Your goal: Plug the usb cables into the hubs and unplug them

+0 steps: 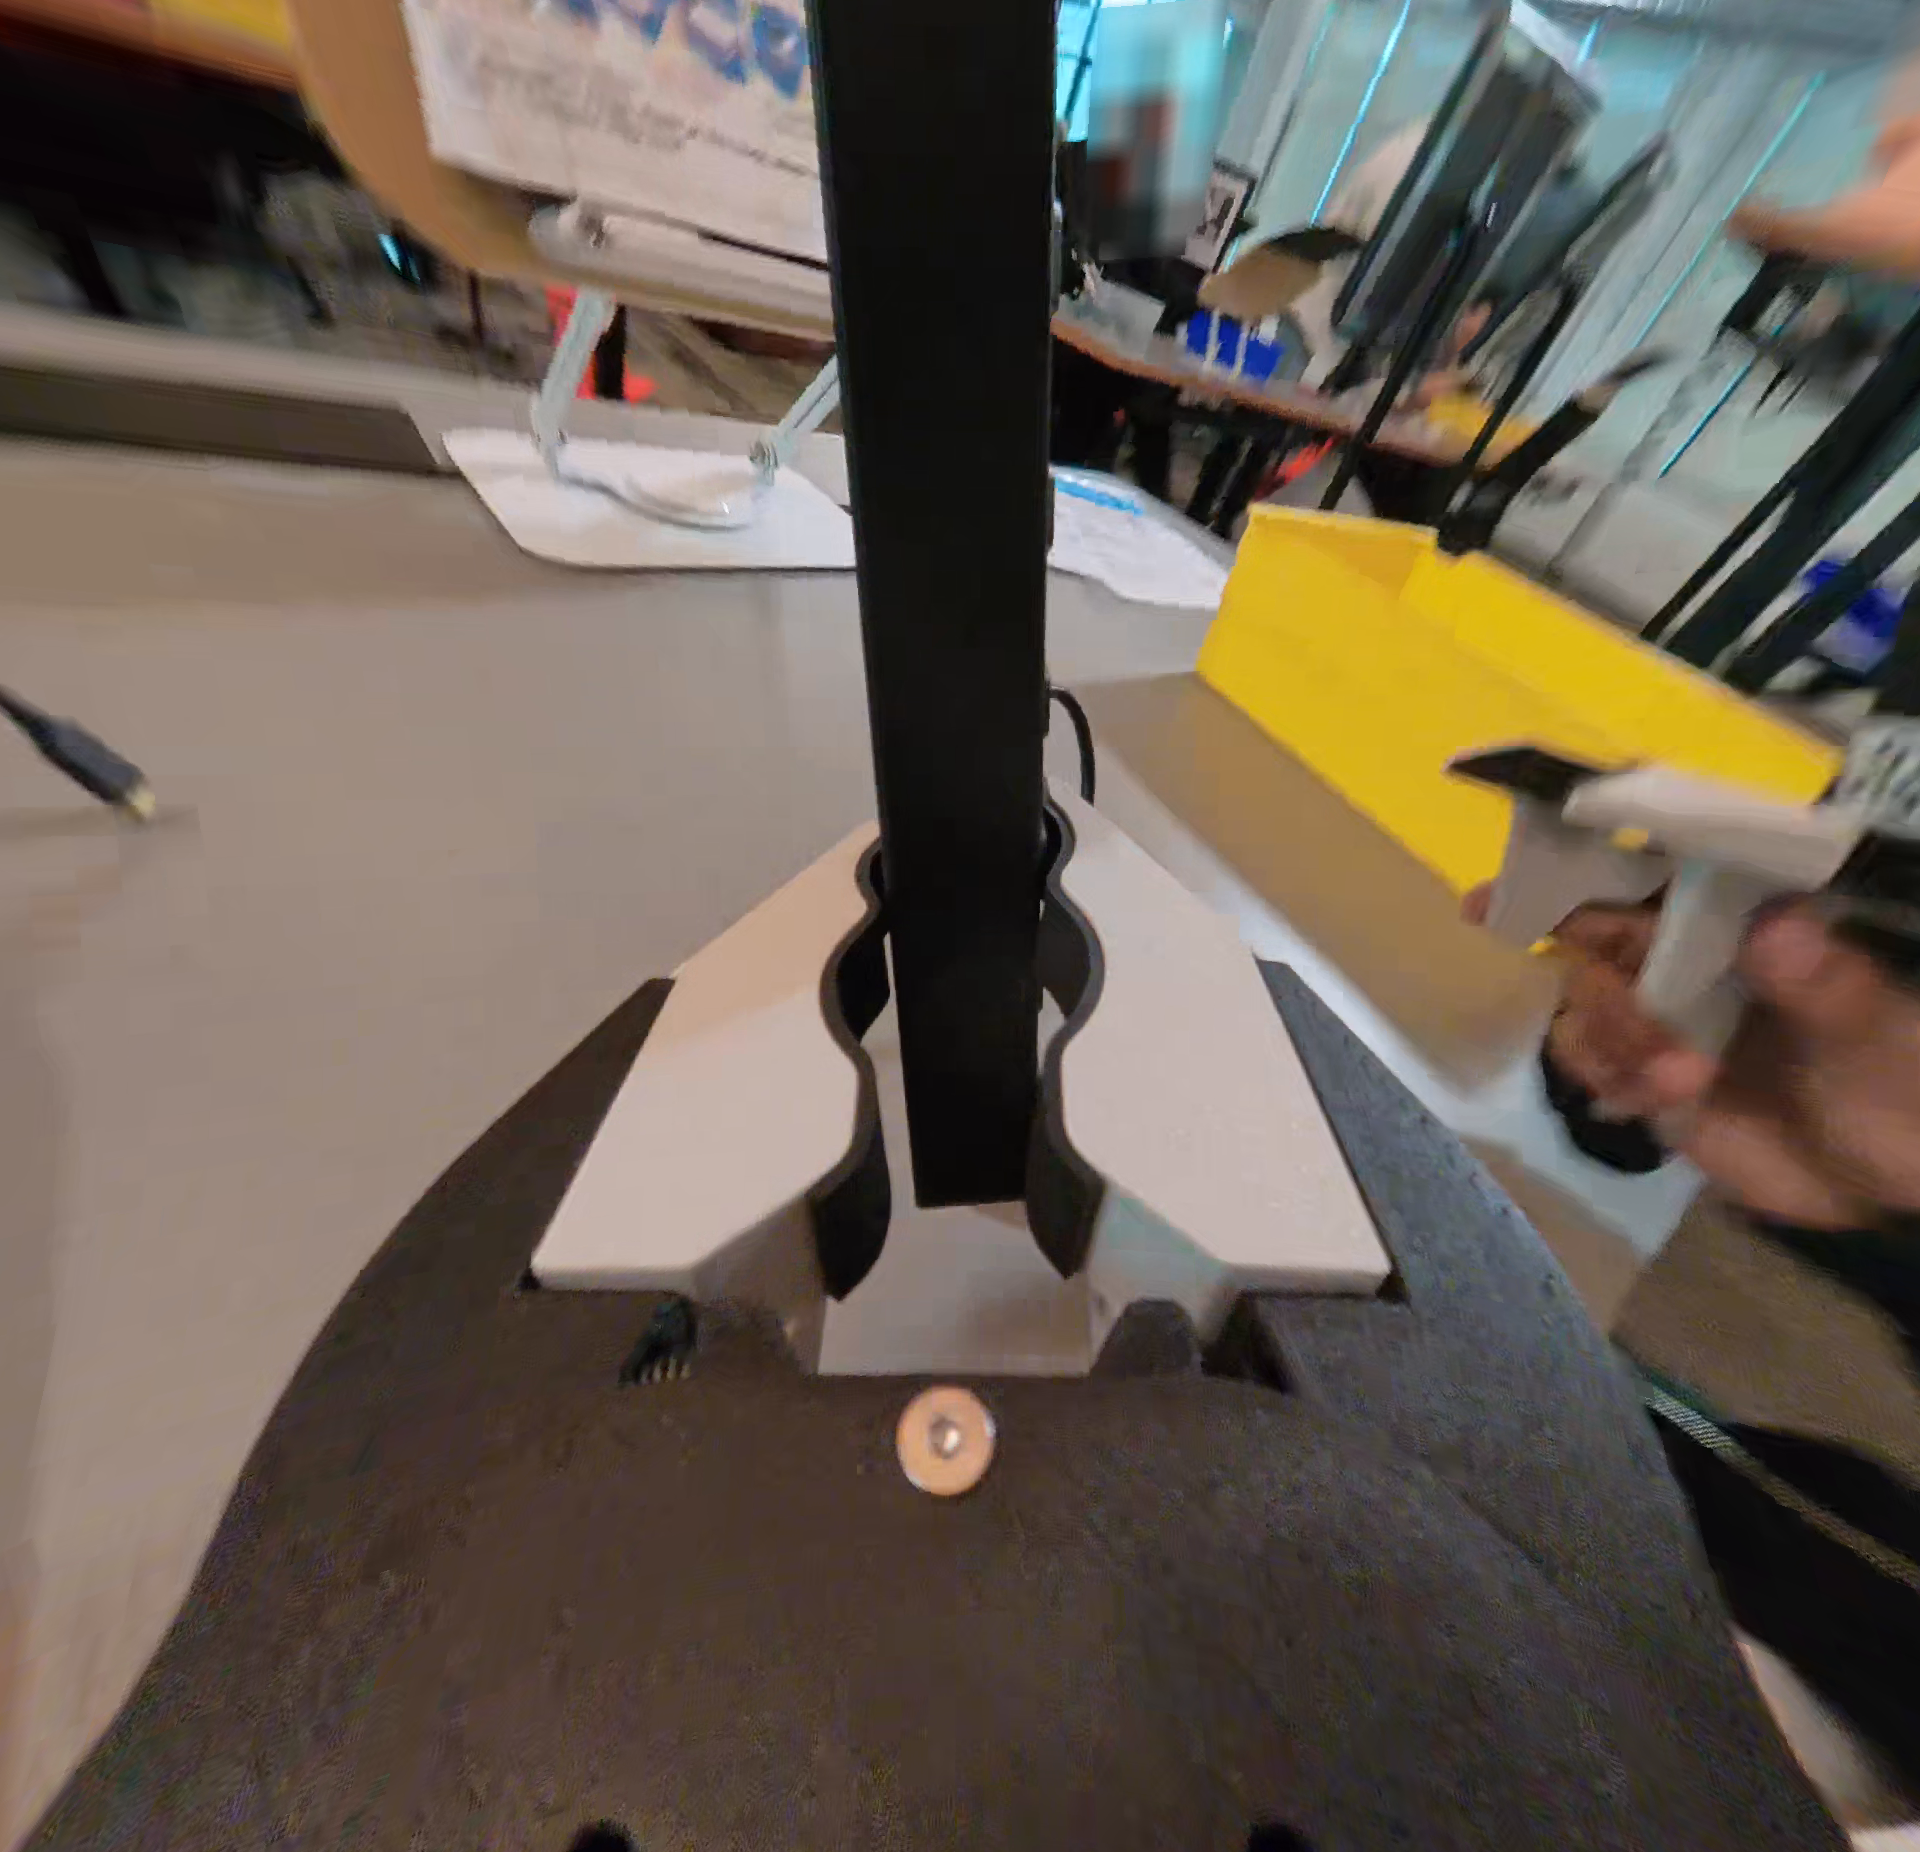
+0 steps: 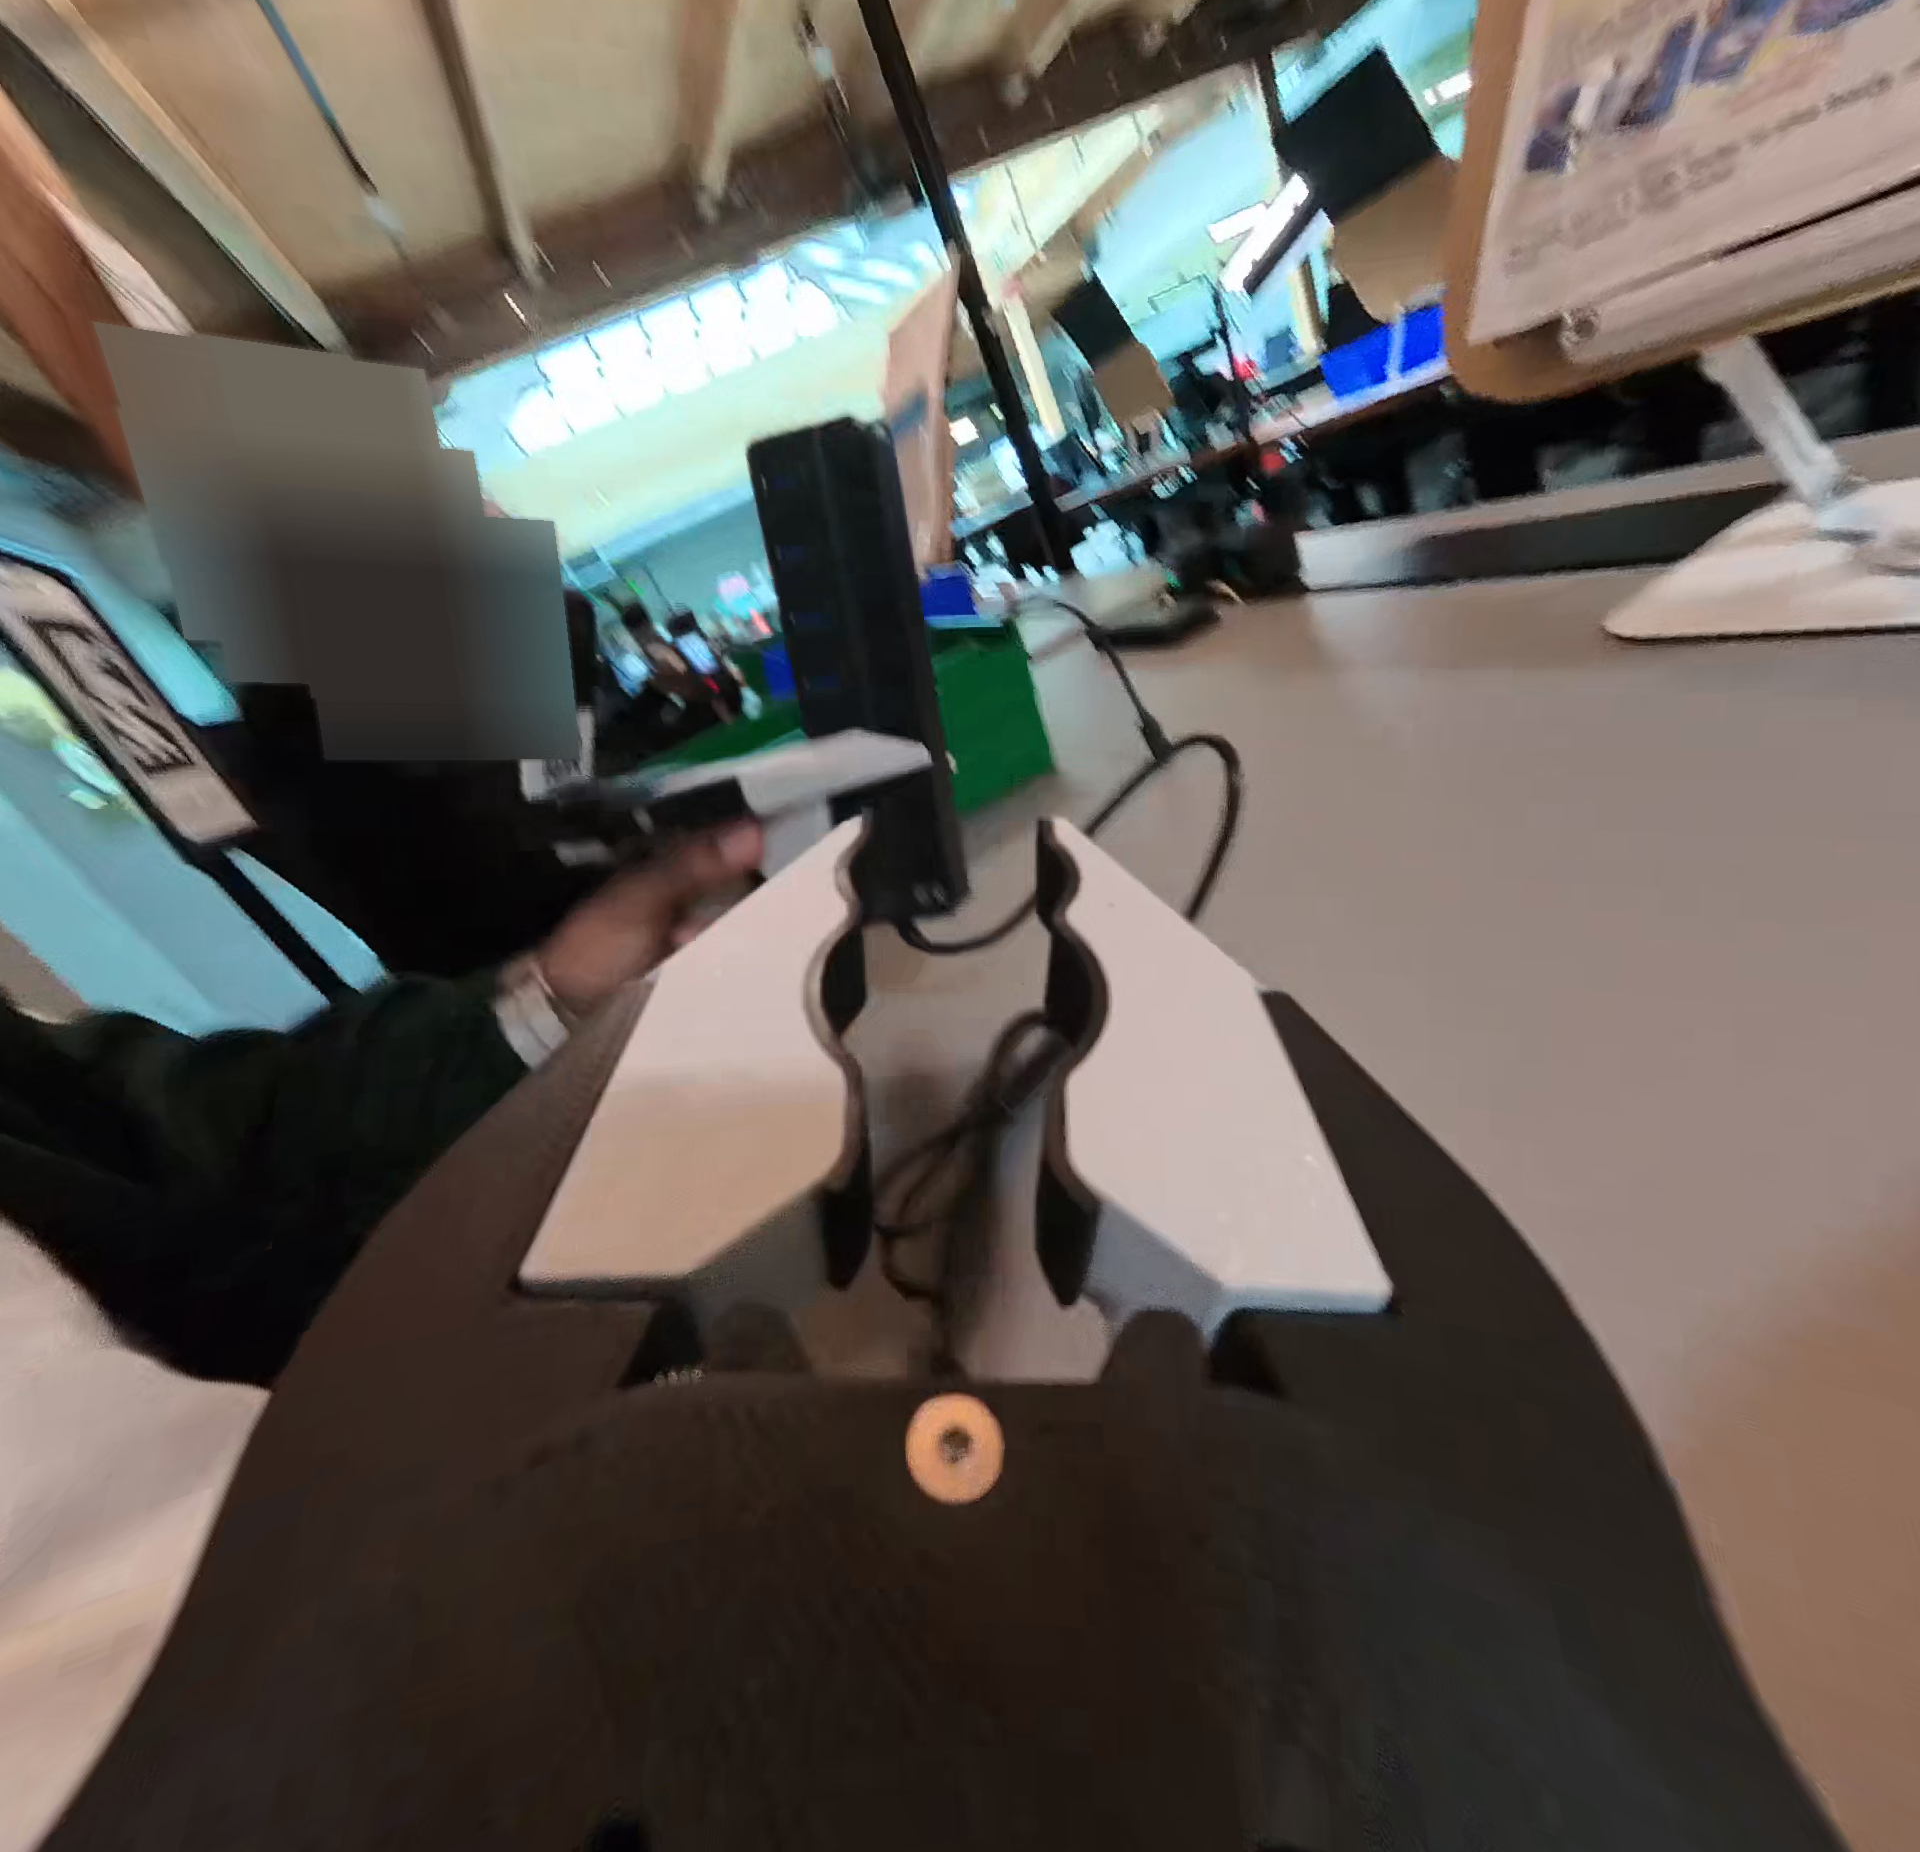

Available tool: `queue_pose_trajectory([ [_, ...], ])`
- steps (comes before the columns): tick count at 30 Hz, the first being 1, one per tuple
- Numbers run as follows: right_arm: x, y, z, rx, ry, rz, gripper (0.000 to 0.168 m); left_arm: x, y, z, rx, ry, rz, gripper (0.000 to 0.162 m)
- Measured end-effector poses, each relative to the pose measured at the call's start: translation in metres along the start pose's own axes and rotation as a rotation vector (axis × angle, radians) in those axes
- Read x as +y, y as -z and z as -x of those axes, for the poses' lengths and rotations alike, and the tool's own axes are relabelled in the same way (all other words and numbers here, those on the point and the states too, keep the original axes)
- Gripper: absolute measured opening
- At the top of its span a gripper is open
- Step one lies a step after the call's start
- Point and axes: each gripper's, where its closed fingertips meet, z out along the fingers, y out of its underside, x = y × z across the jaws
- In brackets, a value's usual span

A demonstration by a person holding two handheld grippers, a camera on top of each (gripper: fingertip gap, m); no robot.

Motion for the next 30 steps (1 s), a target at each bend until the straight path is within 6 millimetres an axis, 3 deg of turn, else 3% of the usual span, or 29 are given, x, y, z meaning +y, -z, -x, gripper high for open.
queue_pose_trajectory([
  [3,0.018,-0.007,0.001,0.012,0.089,0.094,0.030,0.000,0.000,0.017,0.027,0.176,-0.022,0.024],
  [10,0.053,-0.021,0.006,0.051,0.333,0.267,0.031,0.007,-0.005,0.027,0.038,0.249,-0.023,0.024],
  [14,0.054,-0.023,-0.003,0.139,0.427,0.275,0.026,0.007,-0.006,0.032,0.045,0.300,-0.031,0.024],
  [16,0.051,-0.024,-0.008,0.201,0.489,0.255,0.001,0.008,-0.006,0.034,0.039,0.311,-0.032,0.024],
  [21,0.028,-0.038,-0.010,0.265,0.584,0.144,0.000,0.007,-0.008,0.037,0.026,0.288,-0.027,0.024],
  [25,-0.012,-0.087,0.021,0.130,0.691,0.116,0.009,0.007,-0.007,0.035,0.042,0.298,-0.023,0.024],
  [27,-0.034,-0.121,0.054,-0.033,0.732,0.107,0.002,0.007,-0.006,0.035,0.050,0.304,-0.021,0.024],
  [30,-0.050,-0.178,0.107,-0.311,0.671,0.160,0.000,0.010,-0.006,0.032,0.068,0.312,-0.009,0.024],
])
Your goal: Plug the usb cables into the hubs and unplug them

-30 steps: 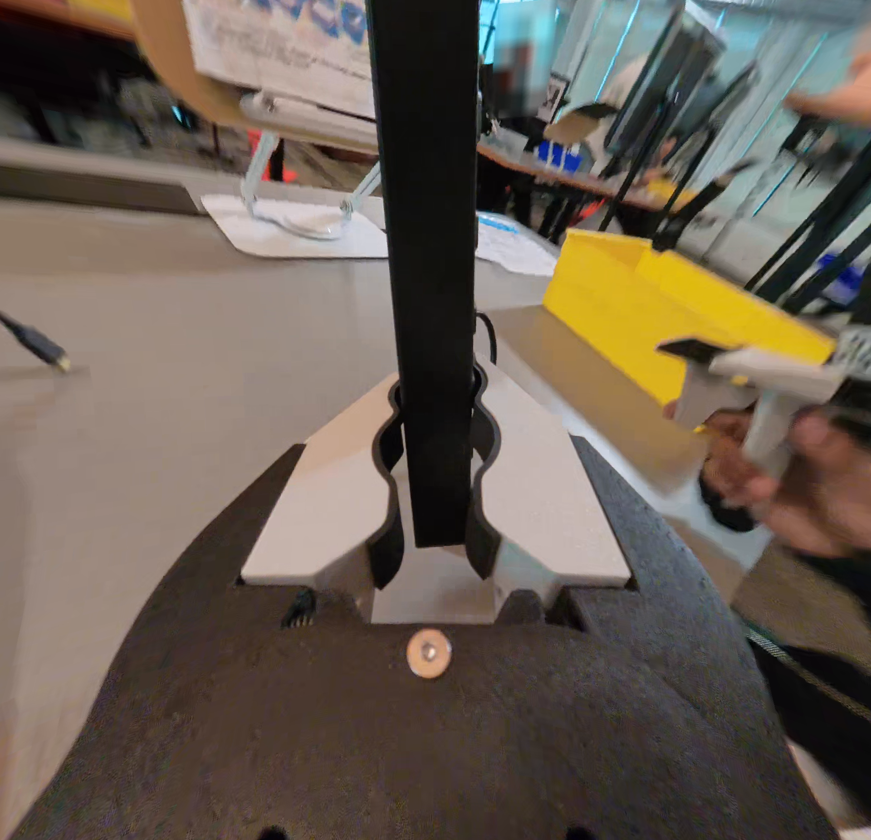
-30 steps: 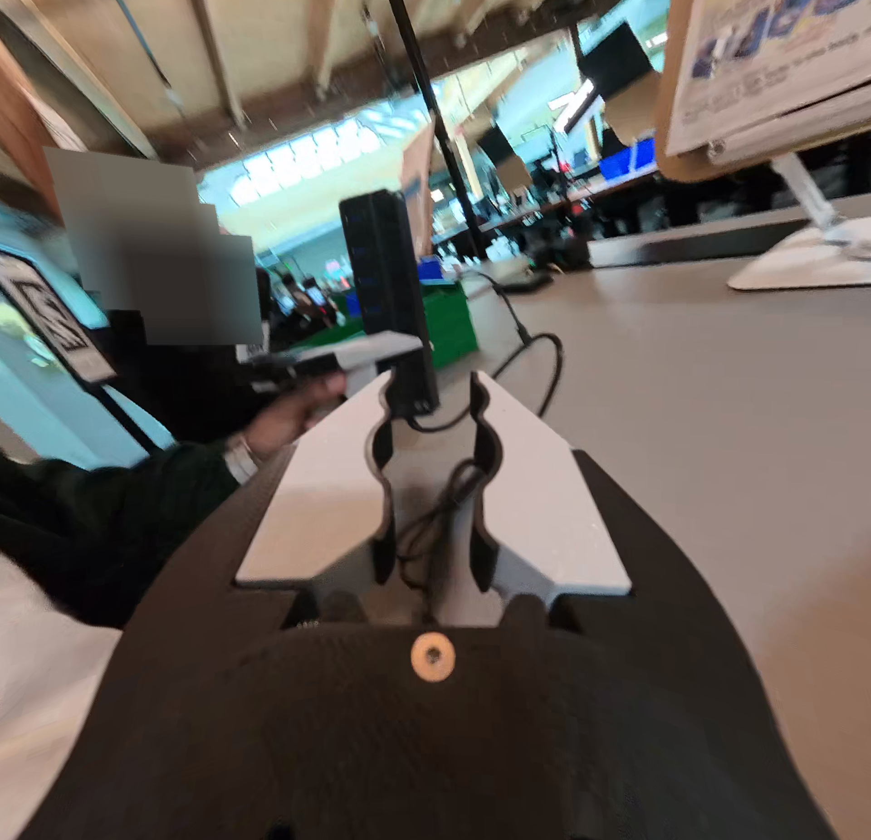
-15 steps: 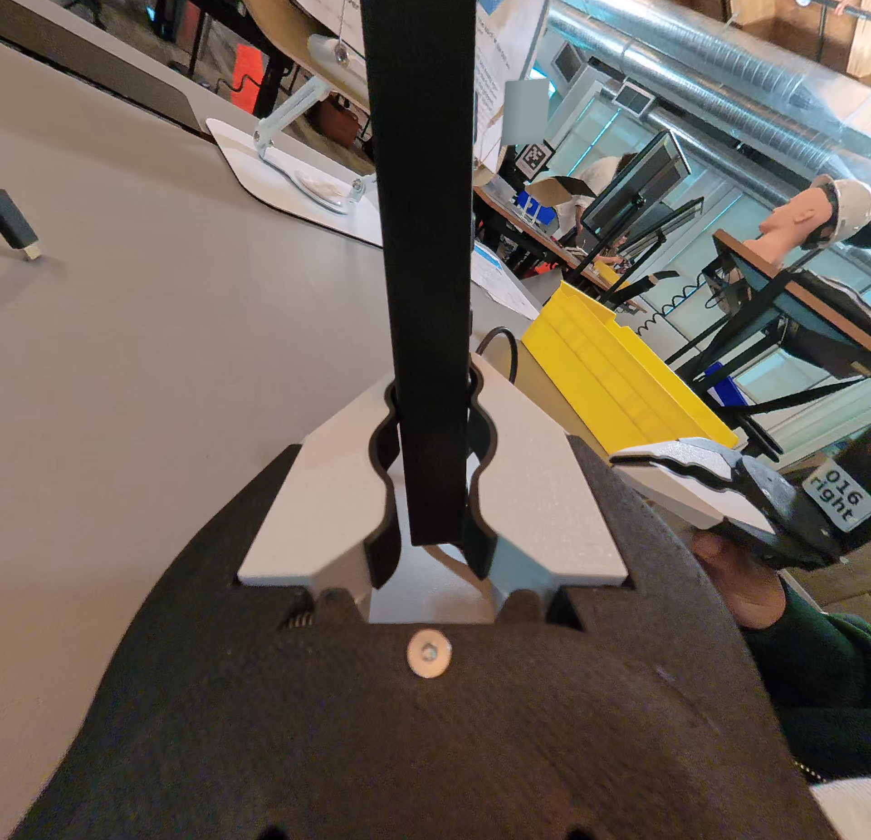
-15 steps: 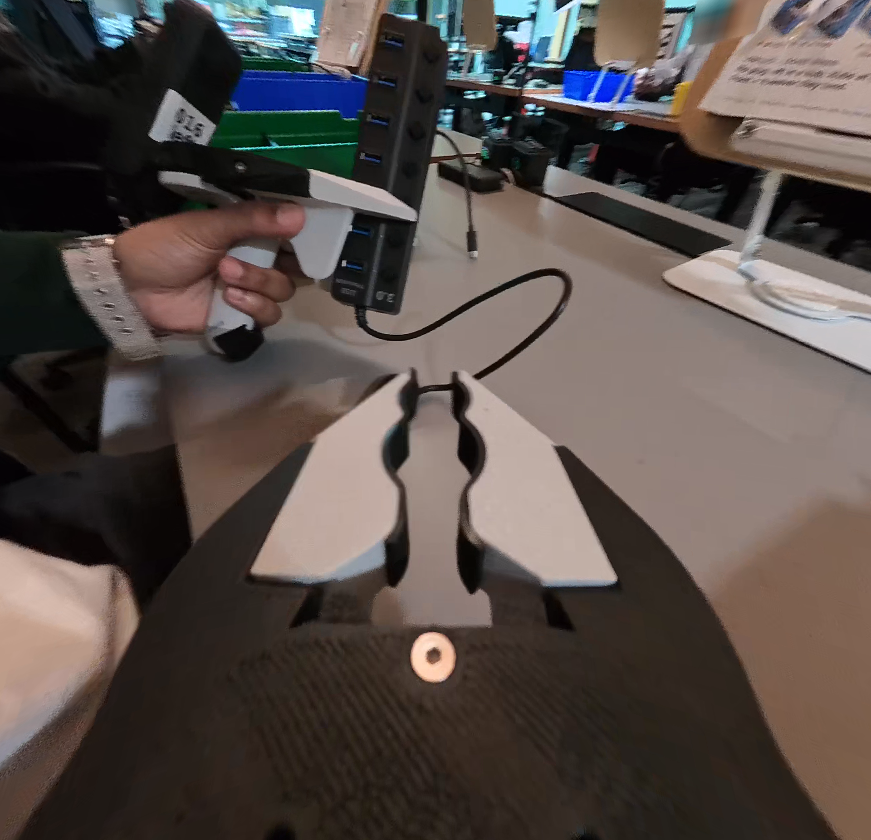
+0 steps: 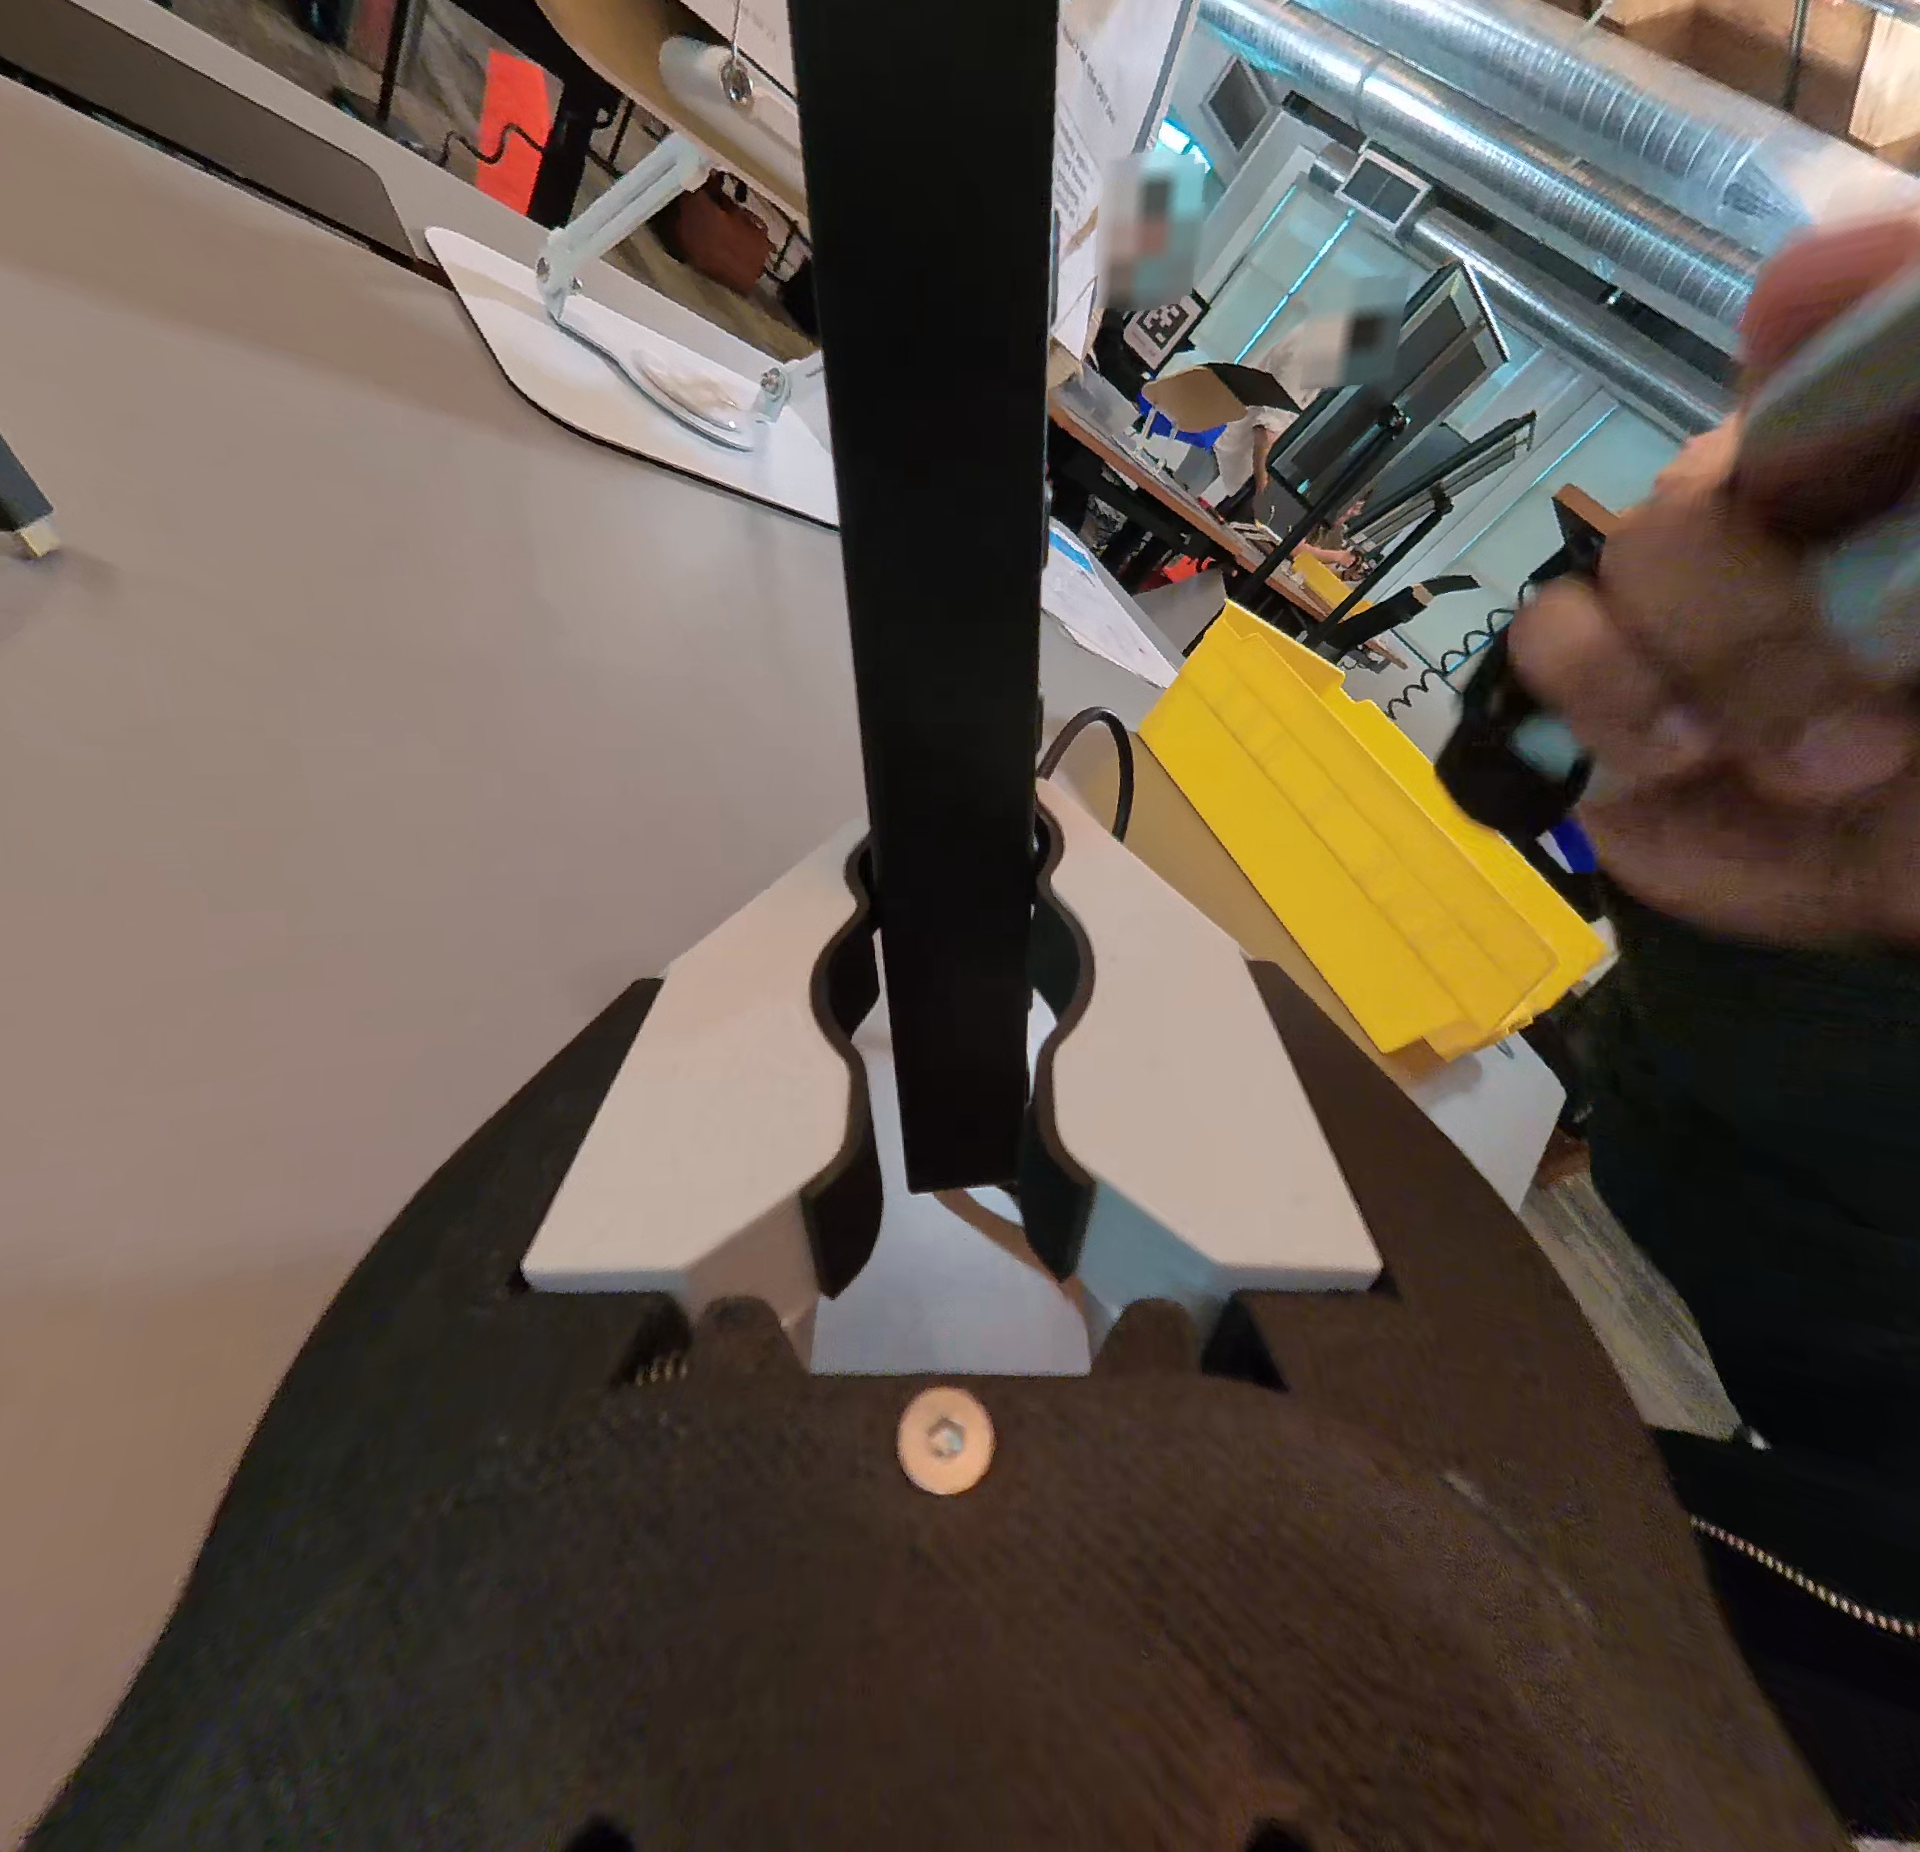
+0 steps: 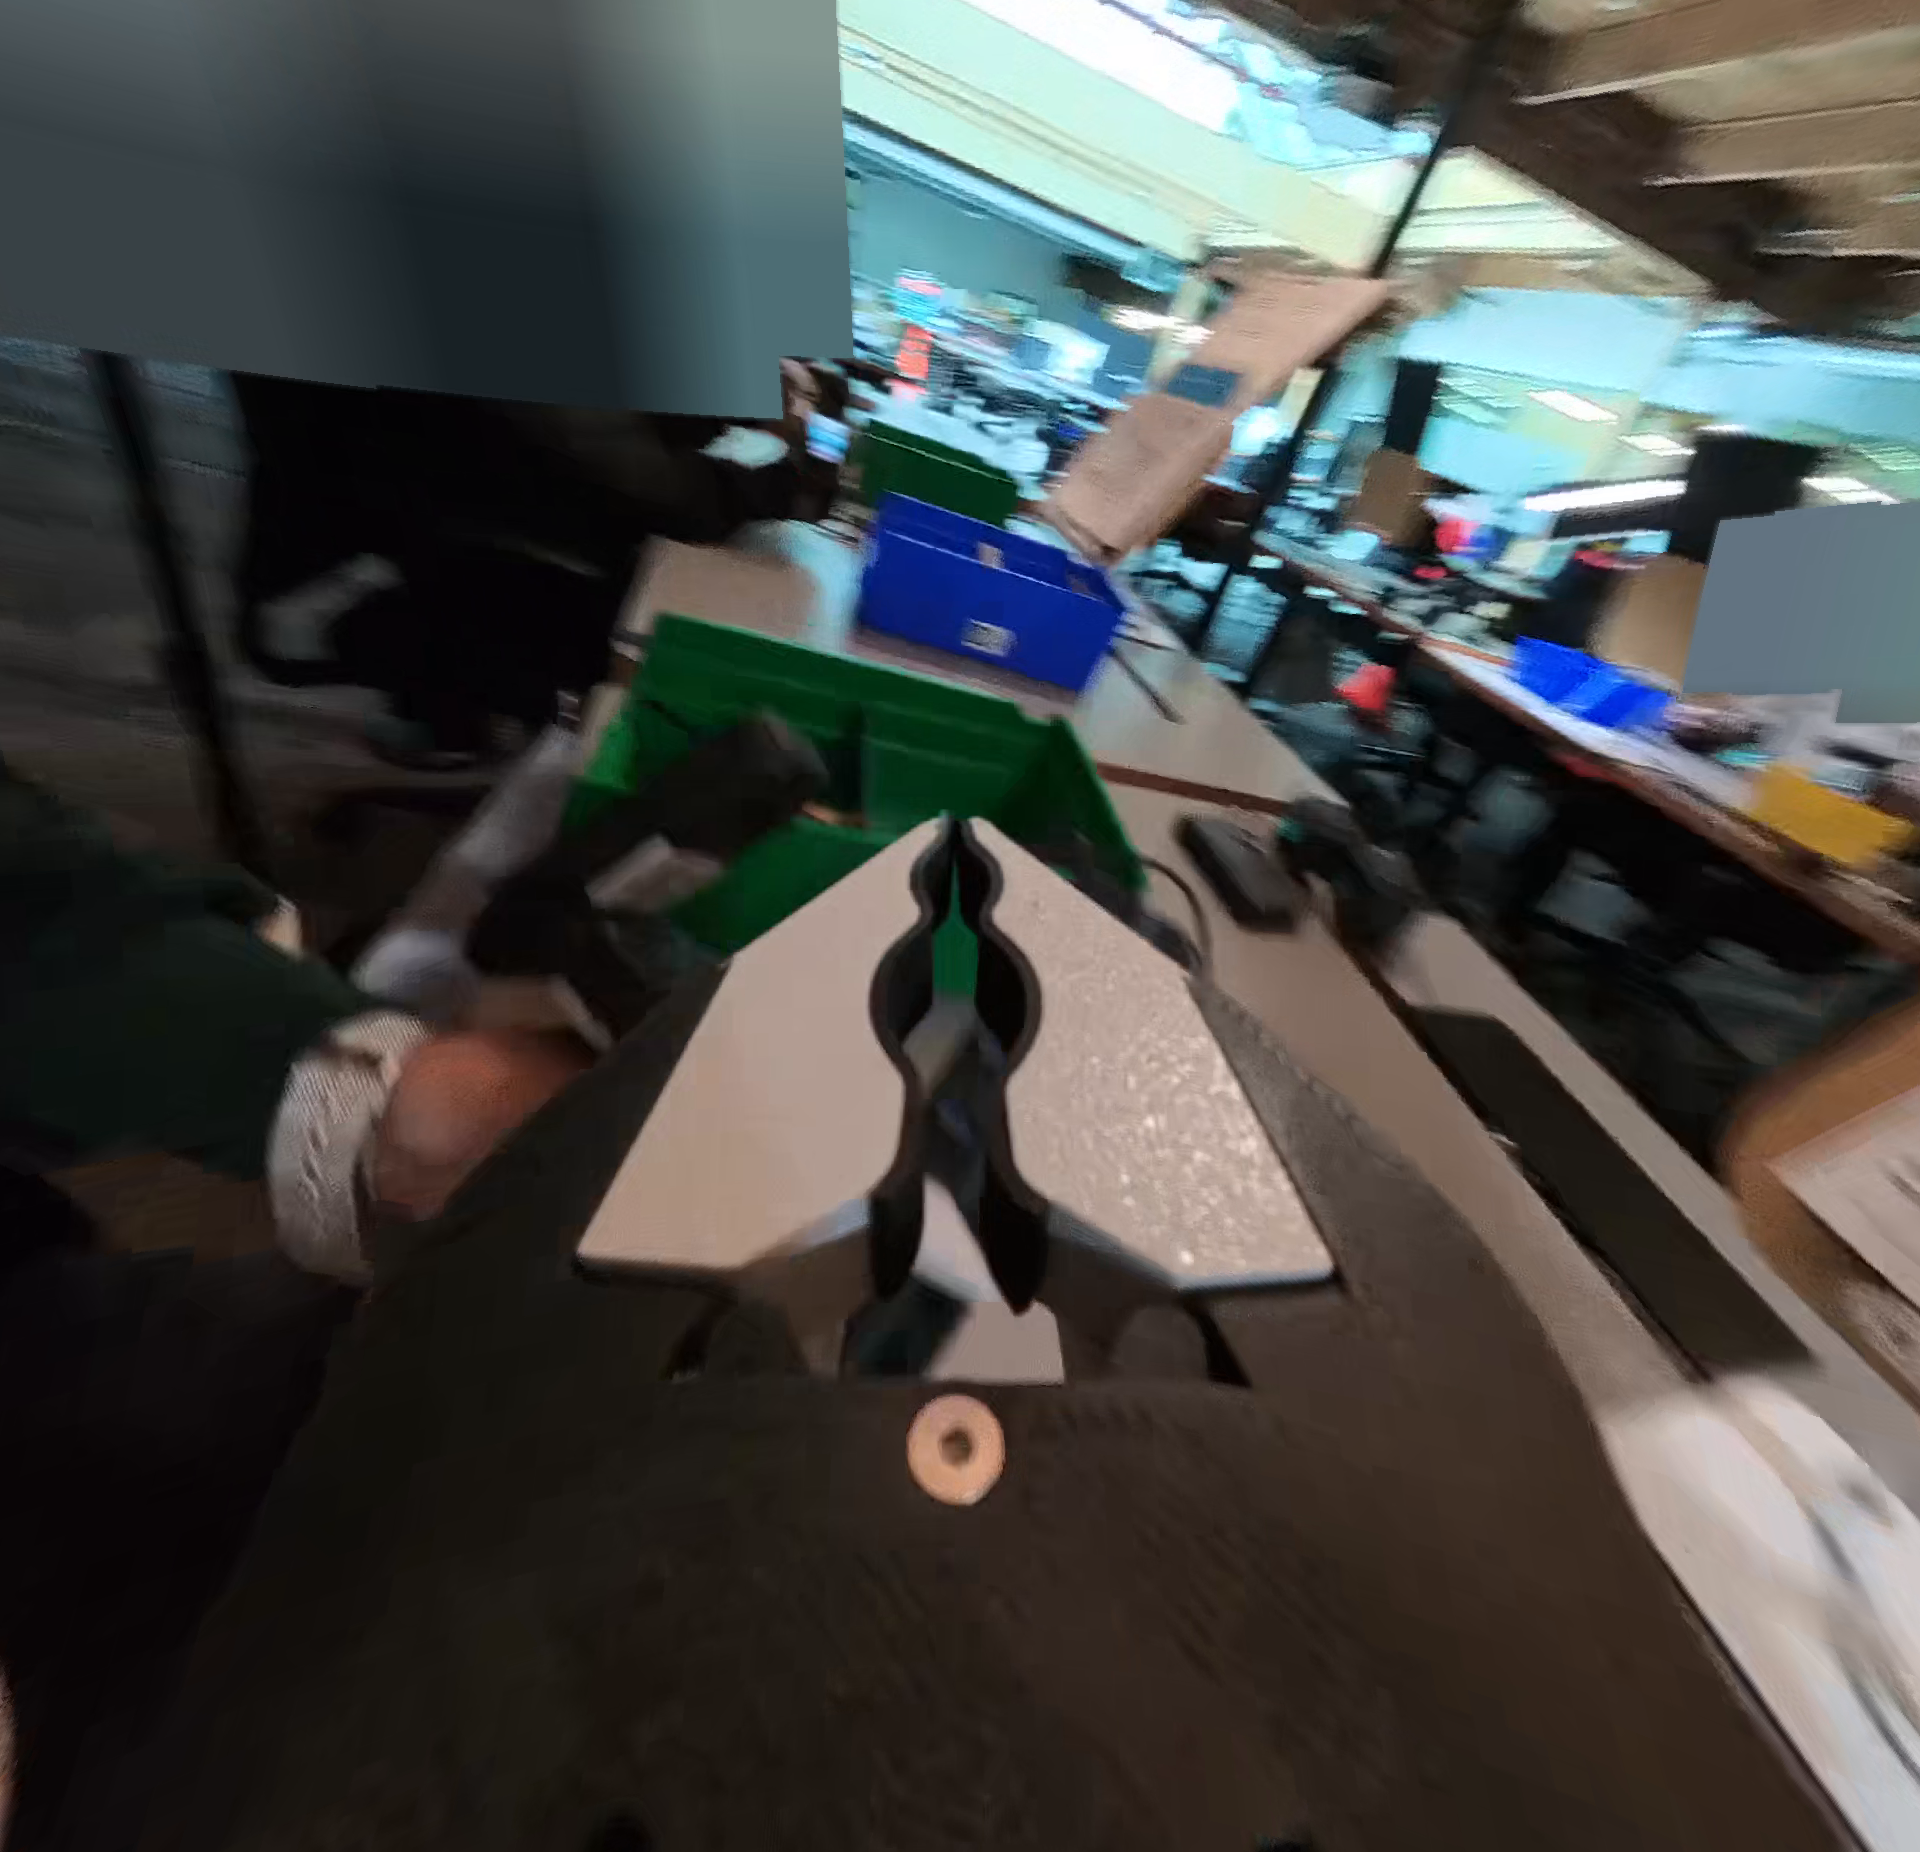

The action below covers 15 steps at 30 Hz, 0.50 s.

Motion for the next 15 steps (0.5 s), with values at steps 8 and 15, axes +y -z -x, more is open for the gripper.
queue_pose_trajectory([
  [8,-0.050,-0.118,0.024,-0.333,-0.167,0.099,0.016,-0.002,0.006,-0.002,0.022,-0.010,0.004,0.023],
  [15,-0.021,-0.052,-0.002,-0.007,-0.376,-0.051,0.052,-0.007,0.011,0.004,0.070,0.107,-0.004,0.024],
])
